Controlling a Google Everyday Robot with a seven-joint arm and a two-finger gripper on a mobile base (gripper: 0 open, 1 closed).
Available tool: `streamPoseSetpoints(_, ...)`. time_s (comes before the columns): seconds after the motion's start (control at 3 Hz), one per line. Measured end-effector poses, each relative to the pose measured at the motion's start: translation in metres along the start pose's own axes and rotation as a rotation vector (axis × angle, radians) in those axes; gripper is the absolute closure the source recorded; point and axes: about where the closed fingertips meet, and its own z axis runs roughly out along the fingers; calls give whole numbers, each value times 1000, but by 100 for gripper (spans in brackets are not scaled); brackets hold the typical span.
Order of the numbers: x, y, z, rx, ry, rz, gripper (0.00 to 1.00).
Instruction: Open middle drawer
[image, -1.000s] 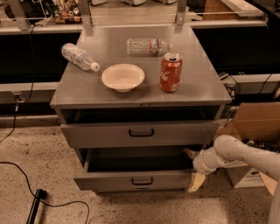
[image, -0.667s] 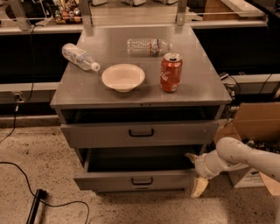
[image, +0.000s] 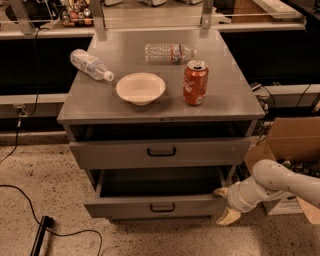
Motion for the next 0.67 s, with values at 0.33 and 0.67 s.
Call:
streamPoseSetpoints(0.33, -9, 20, -9, -61, 12, -32, 66)
streamPoseSetpoints(0.67, -27, 34, -29, -83, -16, -76, 89)
